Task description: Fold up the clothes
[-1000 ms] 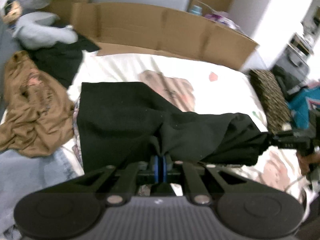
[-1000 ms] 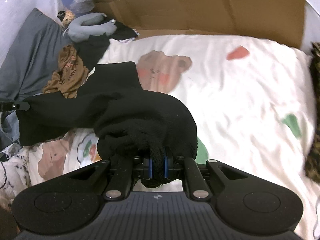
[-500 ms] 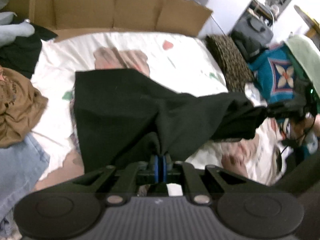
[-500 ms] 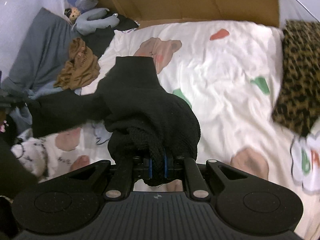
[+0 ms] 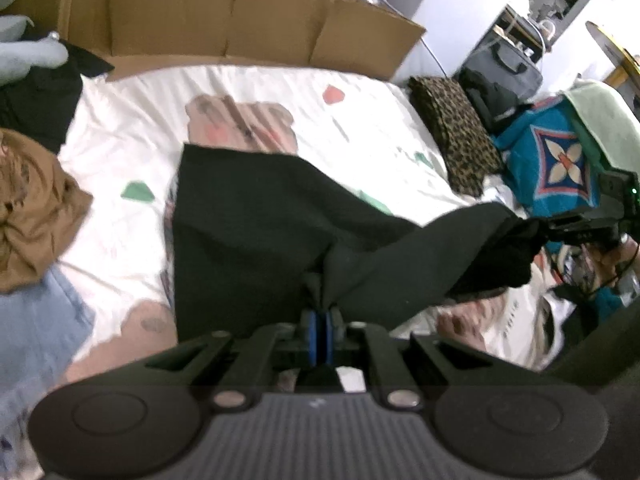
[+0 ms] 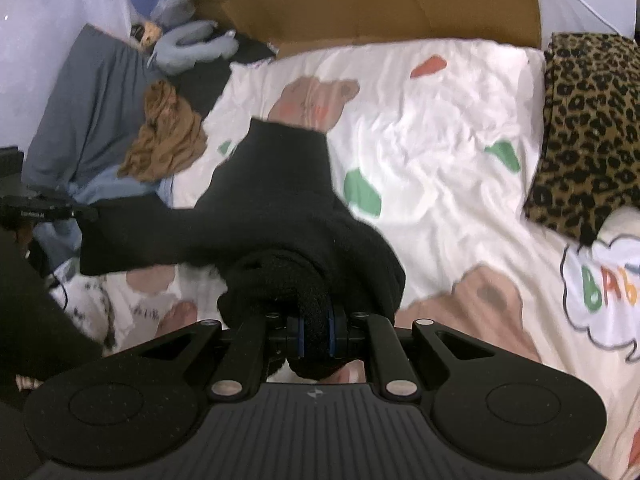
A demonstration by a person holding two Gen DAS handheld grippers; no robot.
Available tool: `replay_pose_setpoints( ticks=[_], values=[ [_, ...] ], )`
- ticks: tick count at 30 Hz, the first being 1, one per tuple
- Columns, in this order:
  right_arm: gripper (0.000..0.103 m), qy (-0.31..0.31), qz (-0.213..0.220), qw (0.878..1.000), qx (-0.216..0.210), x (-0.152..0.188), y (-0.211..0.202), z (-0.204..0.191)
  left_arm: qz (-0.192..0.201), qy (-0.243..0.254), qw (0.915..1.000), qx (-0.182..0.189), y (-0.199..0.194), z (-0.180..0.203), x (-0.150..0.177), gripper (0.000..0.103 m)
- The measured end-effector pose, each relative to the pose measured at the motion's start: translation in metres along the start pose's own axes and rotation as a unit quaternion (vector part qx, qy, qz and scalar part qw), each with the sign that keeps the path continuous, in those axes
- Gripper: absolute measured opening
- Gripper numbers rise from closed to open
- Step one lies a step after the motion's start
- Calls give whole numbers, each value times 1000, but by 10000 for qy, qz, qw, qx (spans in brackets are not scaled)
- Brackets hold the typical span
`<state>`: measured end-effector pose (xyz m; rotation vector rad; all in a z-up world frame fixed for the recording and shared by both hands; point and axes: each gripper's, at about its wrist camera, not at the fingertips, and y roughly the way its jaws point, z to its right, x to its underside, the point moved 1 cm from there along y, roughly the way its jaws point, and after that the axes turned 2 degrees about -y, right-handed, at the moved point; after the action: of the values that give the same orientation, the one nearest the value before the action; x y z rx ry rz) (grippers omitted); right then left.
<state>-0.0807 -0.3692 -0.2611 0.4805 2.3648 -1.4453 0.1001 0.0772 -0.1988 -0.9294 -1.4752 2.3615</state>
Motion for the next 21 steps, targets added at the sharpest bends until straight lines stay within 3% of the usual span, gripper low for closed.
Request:
replay_pose_setpoints(
  ticks=[7,14,21],
  values=[
    [9,-89,265,9995,161,-42,34,19,313,199,9990,-240,22,-30,-37,5],
    [9,87,338,9990,262,-91,78,44,195,480,9976,-457,60,-60,-59,5],
    [10,34,454,9984,342,-122,119,60,224,392,9966,-693,91,-96,-70,5]
  ],
)
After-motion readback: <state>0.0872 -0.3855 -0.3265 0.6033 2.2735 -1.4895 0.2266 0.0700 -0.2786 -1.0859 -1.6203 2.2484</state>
